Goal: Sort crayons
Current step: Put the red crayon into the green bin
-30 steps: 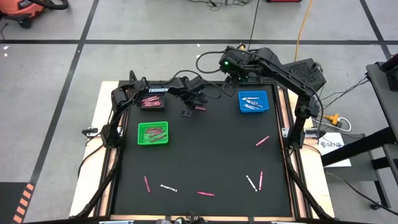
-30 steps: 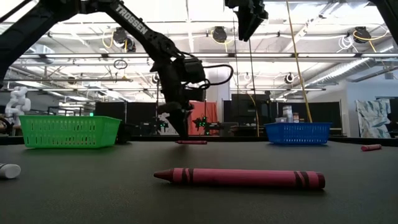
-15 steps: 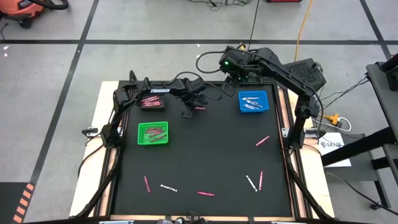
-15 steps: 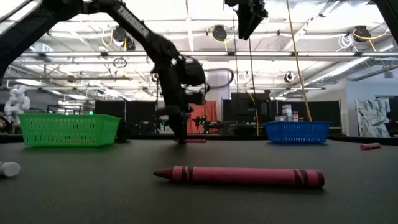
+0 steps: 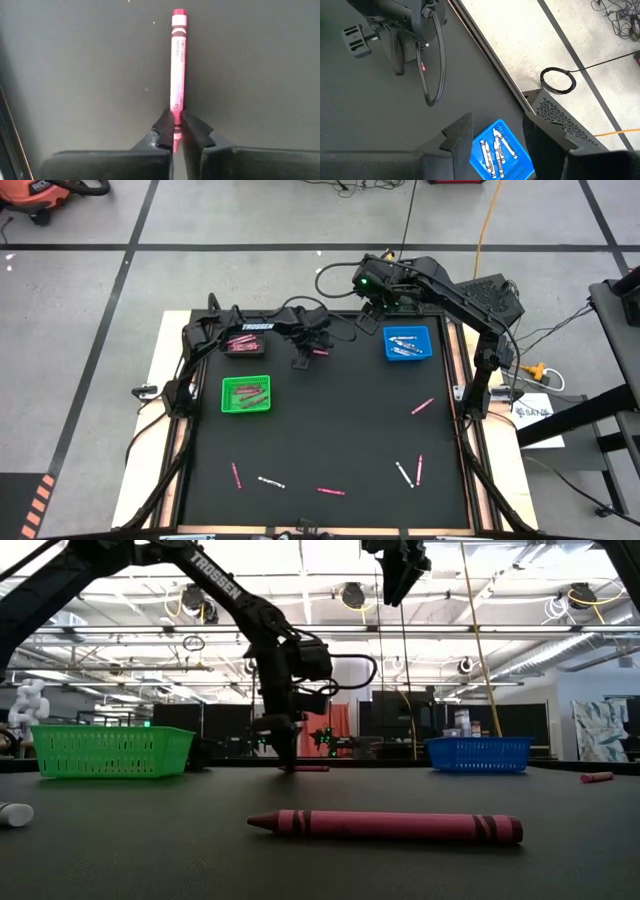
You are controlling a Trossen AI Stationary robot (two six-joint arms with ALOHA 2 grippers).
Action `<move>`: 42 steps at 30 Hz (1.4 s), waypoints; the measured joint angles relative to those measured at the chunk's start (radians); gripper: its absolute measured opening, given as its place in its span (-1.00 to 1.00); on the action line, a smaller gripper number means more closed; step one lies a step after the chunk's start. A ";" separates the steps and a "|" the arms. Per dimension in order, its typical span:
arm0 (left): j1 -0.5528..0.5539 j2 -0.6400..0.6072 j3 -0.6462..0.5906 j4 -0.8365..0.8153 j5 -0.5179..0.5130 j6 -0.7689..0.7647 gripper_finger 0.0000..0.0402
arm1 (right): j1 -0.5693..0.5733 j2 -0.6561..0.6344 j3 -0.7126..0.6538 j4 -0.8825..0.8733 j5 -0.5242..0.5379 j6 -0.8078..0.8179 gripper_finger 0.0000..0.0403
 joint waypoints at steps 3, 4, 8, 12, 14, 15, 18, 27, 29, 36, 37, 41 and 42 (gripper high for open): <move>-0.006 -0.001 0.000 -0.002 -0.003 0.000 -0.96 | 0.000 0.000 0.000 0.000 0.000 0.000 -0.22; -0.007 -0.001 0.000 -0.002 -0.004 0.000 -0.96 | 0.000 0.000 0.000 0.000 0.001 0.000 -0.22; -0.018 -0.003 0.000 -0.009 -0.027 0.000 -0.98 | 0.000 0.000 0.000 0.000 0.001 0.000 -0.22; -0.030 -0.022 -0.001 -0.031 -0.032 0.000 -0.99 | -0.001 0.000 0.000 0.000 0.001 -0.008 -0.22; -0.039 -0.045 -0.001 -0.034 -0.031 -0.001 -1.00 | -0.001 0.000 0.000 0.000 0.002 -0.012 -0.22; -0.044 -0.056 -0.001 -0.033 -0.029 -0.001 -1.00 | -0.001 0.000 0.000 0.000 0.002 -0.016 -0.22; -0.062 -0.098 -0.001 -0.065 -0.028 -0.032 -1.00 | -0.001 0.000 0.000 0.000 0.002 -0.025 -0.22; -0.120 -0.249 -0.001 -0.310 -0.018 -0.105 -1.00 | -0.002 0.000 0.000 0.000 0.000 -0.026 -0.22; -0.122 -0.280 -0.002 -0.350 -0.018 -0.132 -1.00 | -0.002 0.000 0.000 0.000 0.000 -0.026 -0.22; -0.133 -0.430 -0.040 -0.488 0.027 -0.229 -1.00 | -0.001 0.000 0.000 0.000 -0.095 -0.026 -0.22; -0.138 -0.451 -0.052 -0.501 0.030 -0.252 -1.00 | 0.000 -0.001 0.000 0.000 -0.105 -0.026 -0.22; -0.163 -0.549 -0.126 -0.514 0.033 -0.325 -1.00 | 0.000 -0.002 0.000 0.000 -0.105 -0.021 -0.22; -0.171 -0.571 -0.150 -0.517 0.034 -0.346 -1.00 | 0.000 -0.002 0.000 0.000 -0.105 -0.013 -0.22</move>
